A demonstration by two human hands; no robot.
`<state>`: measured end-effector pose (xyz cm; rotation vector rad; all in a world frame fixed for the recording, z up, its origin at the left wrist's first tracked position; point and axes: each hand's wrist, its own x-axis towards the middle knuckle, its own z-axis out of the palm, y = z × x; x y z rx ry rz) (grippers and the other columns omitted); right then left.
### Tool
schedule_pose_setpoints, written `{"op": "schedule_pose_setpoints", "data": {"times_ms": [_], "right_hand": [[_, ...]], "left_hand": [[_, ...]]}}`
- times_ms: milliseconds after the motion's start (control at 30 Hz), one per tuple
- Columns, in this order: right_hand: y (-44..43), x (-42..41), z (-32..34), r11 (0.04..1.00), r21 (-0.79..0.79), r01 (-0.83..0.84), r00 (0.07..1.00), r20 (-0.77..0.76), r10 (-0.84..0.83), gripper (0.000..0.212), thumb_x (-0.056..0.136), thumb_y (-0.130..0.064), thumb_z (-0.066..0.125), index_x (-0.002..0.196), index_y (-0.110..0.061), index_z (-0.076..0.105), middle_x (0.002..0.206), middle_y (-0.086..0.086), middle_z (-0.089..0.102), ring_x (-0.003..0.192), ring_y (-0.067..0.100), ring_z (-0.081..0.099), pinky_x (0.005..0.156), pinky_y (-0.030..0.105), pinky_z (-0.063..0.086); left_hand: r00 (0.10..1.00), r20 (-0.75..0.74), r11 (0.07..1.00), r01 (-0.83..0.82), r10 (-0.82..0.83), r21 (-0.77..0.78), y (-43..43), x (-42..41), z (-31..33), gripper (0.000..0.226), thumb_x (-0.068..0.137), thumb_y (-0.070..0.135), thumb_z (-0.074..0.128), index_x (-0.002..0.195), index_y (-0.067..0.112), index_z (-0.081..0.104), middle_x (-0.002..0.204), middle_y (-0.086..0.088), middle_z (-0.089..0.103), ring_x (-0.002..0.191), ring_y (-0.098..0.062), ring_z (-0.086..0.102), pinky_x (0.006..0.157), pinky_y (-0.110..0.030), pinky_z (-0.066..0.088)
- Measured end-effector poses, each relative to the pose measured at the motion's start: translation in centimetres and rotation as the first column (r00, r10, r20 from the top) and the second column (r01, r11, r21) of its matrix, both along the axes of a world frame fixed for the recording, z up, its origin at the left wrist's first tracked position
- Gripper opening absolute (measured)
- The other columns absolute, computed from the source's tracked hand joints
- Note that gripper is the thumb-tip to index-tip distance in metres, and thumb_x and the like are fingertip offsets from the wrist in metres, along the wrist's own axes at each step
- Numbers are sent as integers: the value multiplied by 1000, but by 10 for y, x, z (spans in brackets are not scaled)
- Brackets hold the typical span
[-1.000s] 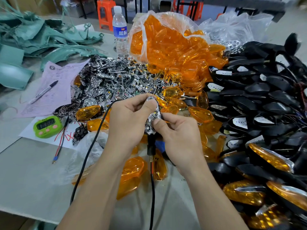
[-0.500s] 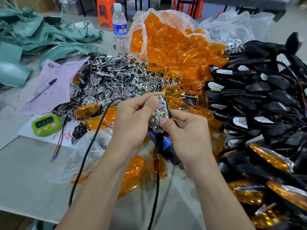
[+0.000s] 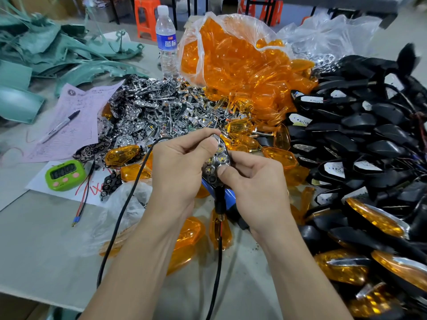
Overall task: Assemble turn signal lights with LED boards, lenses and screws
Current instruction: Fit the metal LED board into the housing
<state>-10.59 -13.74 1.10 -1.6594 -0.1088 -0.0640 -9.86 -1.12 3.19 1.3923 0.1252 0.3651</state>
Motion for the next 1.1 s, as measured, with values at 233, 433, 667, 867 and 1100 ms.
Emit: {"op": "schedule_pose_setpoints", "data": {"times_ms": [233, 433, 667, 867, 1100], "right_hand": [[3, -1, -3, 998, 66, 24, 1000, -13, -24, 27, 79, -18, 72, 96, -38, 79, 95, -10, 81, 96, 15, 77, 90, 44, 62], [6, -1, -9, 994, 86, 65, 997, -57, -60, 46, 70, -21, 75, 116, -17, 78, 104, -1, 81, 100, 17, 77, 94, 45, 60], [6, -2, -4, 999, 37, 31, 999, 27, -32, 30, 71, -25, 77, 94, -44, 79, 96, -12, 81, 94, 9, 77, 87, 39, 63], [6, -10, 1, 998, 3, -59, 996, 72, 59, 35, 91, -15, 72, 119, -36, 76, 110, -17, 78, 106, 1, 72, 90, 29, 60], [4, -9, -9, 989, 121, 80, 996, 18, -83, 41, 73, -19, 75, 97, -52, 78, 108, -9, 80, 108, 14, 74, 98, 46, 59]], "left_hand": [[998, -48, 993, 42, -37, 110, 3, -1, 1, 21, 95, 10, 71, 88, 26, 84, 85, -4, 78, 81, -12, 67, 76, -39, 54], [992, -95, 988, 94, -82, 121, 4, -1, 3, 21, 96, 15, 72, 79, 22, 83, 84, 2, 80, 87, -9, 74, 82, -29, 58], [1000, -14, 989, 8, -6, 146, 6, 1, -2, 26, 95, 11, 72, 73, 20, 81, 74, 1, 77, 76, -9, 71, 72, -22, 56], [1000, 18, 995, -24, 22, 96, 6, 2, -4, 31, 95, 6, 71, 72, 24, 82, 74, 4, 77, 75, -6, 70, 72, -21, 55], [968, -163, 945, 226, -190, 238, 14, -2, -4, 23, 90, 41, 66, 88, 27, 84, 90, 0, 80, 94, -19, 75, 89, -51, 59]]}}
